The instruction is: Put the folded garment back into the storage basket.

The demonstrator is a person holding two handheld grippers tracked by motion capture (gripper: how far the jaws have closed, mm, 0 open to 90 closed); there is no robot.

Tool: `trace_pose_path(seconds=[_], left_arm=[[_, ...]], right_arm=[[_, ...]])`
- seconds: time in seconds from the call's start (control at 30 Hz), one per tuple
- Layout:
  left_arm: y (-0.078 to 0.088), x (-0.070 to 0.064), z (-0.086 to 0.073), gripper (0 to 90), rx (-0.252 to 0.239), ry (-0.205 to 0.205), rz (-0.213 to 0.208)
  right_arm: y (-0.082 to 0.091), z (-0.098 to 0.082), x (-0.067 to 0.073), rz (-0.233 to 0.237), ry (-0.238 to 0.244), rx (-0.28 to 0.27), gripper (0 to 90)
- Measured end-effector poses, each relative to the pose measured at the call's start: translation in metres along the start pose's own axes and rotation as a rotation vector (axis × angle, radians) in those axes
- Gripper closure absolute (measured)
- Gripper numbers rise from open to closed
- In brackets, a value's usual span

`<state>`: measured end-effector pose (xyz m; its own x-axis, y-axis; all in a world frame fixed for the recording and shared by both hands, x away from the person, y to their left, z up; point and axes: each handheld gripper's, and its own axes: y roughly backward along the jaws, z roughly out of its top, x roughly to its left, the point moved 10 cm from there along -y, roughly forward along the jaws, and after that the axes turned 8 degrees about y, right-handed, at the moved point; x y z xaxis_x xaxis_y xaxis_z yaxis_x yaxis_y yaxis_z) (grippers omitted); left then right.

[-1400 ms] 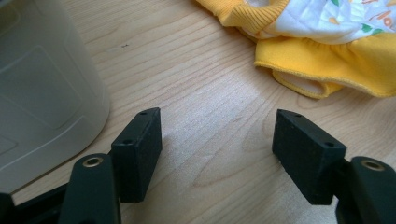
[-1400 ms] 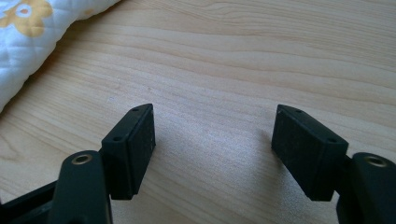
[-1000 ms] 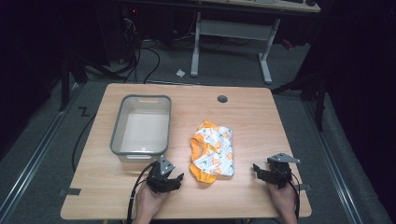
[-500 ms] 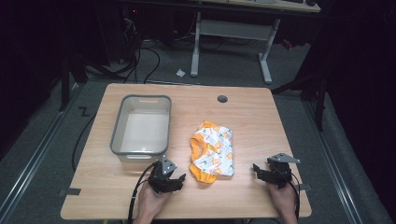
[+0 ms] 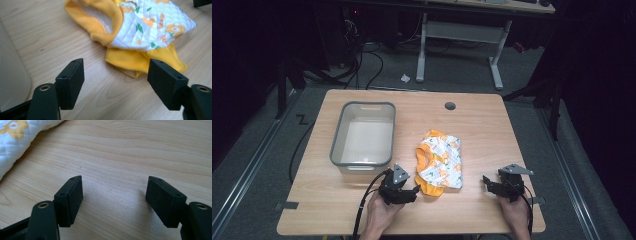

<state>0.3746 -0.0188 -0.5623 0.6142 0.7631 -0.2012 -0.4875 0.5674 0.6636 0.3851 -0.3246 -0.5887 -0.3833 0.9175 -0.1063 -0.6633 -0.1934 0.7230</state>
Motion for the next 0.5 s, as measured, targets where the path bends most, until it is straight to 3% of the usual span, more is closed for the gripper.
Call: trace_pose_path(seconds=[0.17,0.5], left_arm=[[0.0,-0.002,0.012,27.6,-0.019,0.024,-0.005],[-0.012,-0.008,0.025,22.7,0.018,0.038,-0.019]], right_arm=[[0.0,0.0,0.0,0.001,0.001,-0.001,30.3],[0.0,0.0,0.0,0.002,0.001,-0.001,30.3]])
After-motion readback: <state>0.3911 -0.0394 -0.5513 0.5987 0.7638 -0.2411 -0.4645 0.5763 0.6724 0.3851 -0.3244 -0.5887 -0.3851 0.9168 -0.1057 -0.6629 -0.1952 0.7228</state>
